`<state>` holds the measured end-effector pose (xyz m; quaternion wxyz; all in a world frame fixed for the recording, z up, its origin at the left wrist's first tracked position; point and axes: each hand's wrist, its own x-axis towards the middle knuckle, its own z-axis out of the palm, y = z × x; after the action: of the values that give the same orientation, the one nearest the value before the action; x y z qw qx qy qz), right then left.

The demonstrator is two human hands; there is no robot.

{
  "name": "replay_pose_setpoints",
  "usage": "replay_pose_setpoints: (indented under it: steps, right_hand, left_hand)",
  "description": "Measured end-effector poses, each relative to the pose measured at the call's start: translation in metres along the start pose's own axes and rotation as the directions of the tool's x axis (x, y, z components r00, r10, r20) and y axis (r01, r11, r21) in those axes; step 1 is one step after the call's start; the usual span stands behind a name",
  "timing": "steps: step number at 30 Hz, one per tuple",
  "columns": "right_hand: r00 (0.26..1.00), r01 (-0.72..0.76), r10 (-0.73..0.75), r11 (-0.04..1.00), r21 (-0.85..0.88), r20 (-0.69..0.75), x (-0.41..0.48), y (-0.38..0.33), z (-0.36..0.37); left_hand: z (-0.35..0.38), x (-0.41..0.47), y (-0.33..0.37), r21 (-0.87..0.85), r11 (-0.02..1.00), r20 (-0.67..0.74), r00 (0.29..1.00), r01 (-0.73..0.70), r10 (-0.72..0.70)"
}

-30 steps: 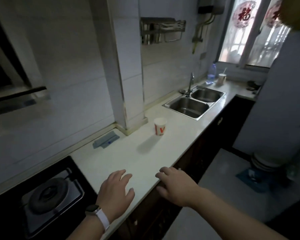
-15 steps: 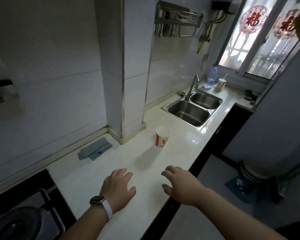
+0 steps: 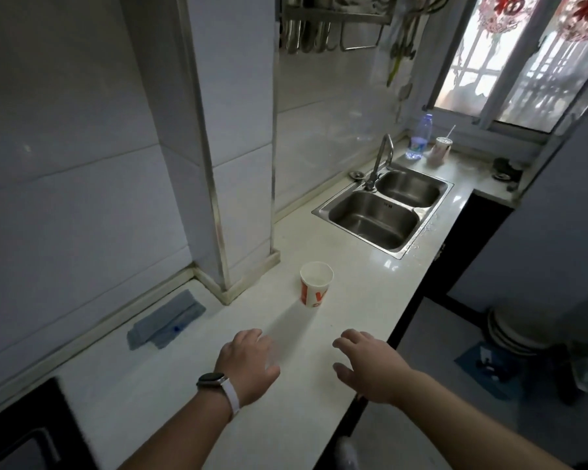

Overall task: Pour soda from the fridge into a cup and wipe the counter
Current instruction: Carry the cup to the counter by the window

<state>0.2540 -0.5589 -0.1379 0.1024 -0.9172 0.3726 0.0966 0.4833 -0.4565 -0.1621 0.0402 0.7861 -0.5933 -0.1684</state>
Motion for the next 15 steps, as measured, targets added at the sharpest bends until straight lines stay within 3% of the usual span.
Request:
replay_pose_setpoints:
  steps: [9, 12, 15]
  right_hand:
    - [0.989, 0.068, -0.079, 0.993, 0.092, 0.122, 0.085, 0.094, 0.018]
    - [0.982, 0.058, -0.086, 0.984, 0.167, 0.166, 0.111, 0.120, 0.020]
    - [0.975, 0.006, -0.072, 0.955, 0.297, 0.211, 0.139, 0.145, 0.023]
  left_hand:
    - [0.030, 0.092, 0.035, -0.271, 0.927, 0.227, 0.953, 0.260, -0.201]
    - [0.038, 0.116, 0.047, -0.378, 0.850, 0.266, 0.922, 0.367, -0.280]
    - [0.045, 0.143, 0.066, -0.546, 0.700, 0.253, 0.887, 0.461, -0.387]
